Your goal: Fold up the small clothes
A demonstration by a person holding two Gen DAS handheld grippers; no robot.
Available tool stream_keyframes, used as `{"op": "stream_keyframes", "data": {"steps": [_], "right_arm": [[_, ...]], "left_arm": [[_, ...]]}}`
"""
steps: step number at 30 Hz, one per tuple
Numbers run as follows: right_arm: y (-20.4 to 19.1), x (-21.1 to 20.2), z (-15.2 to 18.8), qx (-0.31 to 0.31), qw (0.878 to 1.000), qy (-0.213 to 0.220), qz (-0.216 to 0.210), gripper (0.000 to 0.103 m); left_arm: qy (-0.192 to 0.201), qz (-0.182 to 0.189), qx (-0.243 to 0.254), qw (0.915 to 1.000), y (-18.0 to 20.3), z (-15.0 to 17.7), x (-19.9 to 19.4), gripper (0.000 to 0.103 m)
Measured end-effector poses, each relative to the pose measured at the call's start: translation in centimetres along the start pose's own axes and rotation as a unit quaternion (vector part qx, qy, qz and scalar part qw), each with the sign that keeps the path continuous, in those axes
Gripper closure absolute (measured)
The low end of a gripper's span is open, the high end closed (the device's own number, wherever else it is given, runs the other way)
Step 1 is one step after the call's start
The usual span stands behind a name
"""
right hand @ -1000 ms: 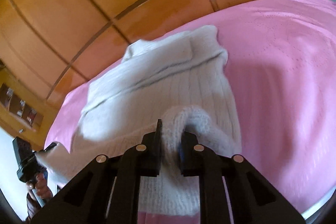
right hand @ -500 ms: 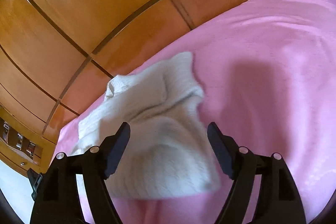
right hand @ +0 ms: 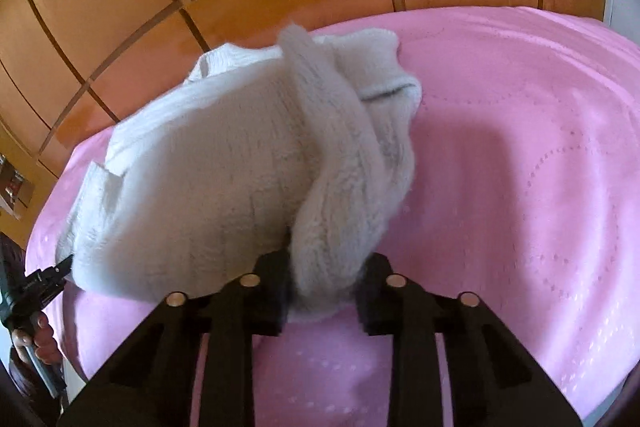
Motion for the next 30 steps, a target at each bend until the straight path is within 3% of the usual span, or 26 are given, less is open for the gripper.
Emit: {"op": "stream_keyframes", "data": {"steps": [5,11,21,23,27,30], "right_arm": [[1.0,-3.5,1.4,0.021,0.999,0.003,-0.043,0.085],[1.0,-6.1,4.2,0.02,0.998,-0.014,-0.055,0.085],[3.3,-8.6,12.1,0.01,0.994,-0.101,-0.036,0.085],[3.0,-8.7,11.6,-0.001,0.994,-0.101,-0.033,0.082],[2.1,-9.6,8.7,-0.034,0.998,-0.056,0.008,0.061],[1.3,-10.1,5.9,-0.049,0.999,0.0,0.024,0.054]], "left_arm": [[0.002,0.012,0.007,0.9999,0.6,1.1,-1.6,0.09],[-0.008,0.018,0.012,0.9997,1.2,3.6,-4.5,0.091],[-0.101,-0.014,0.008,0.9948,0.6,12.8,-9.1,0.089],[-0.095,-0.048,0.037,0.9937,1.2,12.5,-9.6,0.087],[-0.044,-0.079,0.073,0.9933,2.1,9.3,-10.1,0.061],[-0.015,-0.086,0.115,0.9895,3.8,6.7,-9.2,0.058]]}}
Point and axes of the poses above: each gripper's, at about its wrist camera, not at the fingertips, and x roughly the way its jaws point, y to its right, z to its underside, the point moved 2 cm from there along x, roughly the way its jaws point, and after that the axes turned 6 degrees about z, right-handed, at the moved point
